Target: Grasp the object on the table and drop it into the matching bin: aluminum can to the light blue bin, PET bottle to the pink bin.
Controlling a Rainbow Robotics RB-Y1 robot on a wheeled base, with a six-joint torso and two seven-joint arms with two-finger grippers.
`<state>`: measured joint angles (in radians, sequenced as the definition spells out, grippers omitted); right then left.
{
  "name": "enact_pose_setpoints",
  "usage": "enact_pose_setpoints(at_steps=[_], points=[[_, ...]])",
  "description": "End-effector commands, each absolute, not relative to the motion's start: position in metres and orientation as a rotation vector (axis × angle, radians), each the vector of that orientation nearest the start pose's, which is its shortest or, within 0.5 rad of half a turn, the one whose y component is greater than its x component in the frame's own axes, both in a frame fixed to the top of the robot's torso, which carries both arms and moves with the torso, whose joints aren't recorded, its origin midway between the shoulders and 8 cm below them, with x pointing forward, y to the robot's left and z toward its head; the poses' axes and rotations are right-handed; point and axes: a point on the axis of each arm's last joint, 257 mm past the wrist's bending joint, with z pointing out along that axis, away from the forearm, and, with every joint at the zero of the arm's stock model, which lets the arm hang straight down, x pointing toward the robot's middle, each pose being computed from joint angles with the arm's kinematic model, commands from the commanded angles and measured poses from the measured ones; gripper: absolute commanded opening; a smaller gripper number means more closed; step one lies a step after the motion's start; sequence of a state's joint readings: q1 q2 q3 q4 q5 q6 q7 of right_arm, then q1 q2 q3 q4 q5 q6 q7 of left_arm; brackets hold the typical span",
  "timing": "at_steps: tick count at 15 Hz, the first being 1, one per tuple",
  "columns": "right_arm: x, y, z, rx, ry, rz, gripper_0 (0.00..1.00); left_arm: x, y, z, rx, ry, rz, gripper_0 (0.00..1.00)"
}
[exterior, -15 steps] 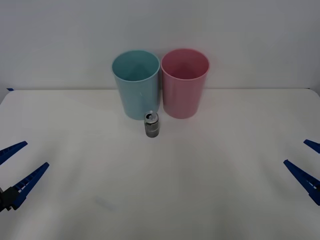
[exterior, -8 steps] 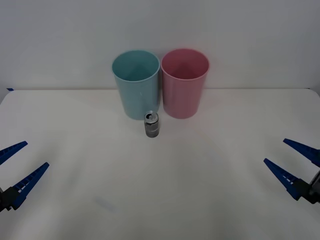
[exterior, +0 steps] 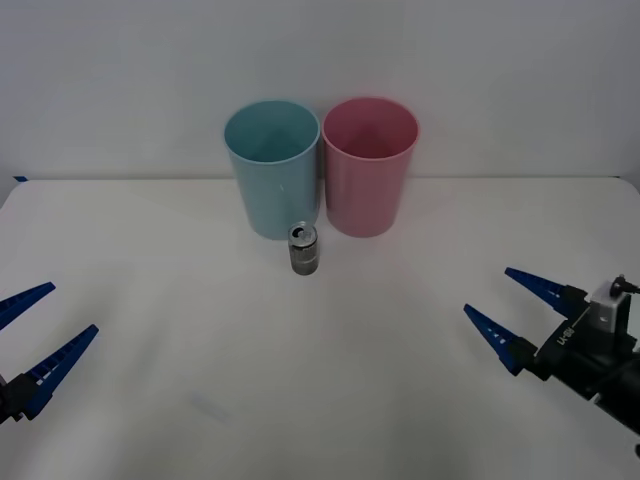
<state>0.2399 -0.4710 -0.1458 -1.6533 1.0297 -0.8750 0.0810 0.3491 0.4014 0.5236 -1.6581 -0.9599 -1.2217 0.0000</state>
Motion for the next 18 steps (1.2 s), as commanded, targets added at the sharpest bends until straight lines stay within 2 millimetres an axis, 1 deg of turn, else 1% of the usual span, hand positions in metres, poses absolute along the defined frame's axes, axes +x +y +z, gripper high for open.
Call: enact_pose_setpoints(at_steps=[1, 4, 7, 11, 14, 16, 18], points=[[0.418, -0.217, -0.226, -0.566, 1.532, 0.55, 0.92, 0.342, 0.33, -0.169, 0.465, 1.441, -0.567, 1.0], [0.422, -0.189, -0.231, -0.597, 1.528, 0.571, 0.92, 0.342, 0.33, -0.169, 0.465, 1.441, -0.567, 1.0], [0.42, -0.162, -0.233, -0.625, 1.521, 0.616, 0.92, 0.342, 0.33, -0.169, 0.465, 1.441, -0.567, 1.0], [0.42, -0.135, -0.234, -0.661, 1.509, 0.65, 0.92, 0.342, 0.33, -0.169, 0.465, 1.441, -0.567, 1.0], [0.427, -0.121, -0.232, -0.662, 1.494, 0.635, 0.92, 0.342, 0.33, -0.169, 0.465, 1.441, -0.567, 1.0], [0.439, -0.109, -0.244, -0.671, 1.504, 0.649, 0.92, 0.342, 0.33, -0.169, 0.465, 1.441, -0.567, 1.0], [0.453, -0.1, -0.247, -0.673, 1.504, 0.639, 0.93, 0.342, 0.33, -0.169, 0.465, 1.441, -0.567, 1.0]])
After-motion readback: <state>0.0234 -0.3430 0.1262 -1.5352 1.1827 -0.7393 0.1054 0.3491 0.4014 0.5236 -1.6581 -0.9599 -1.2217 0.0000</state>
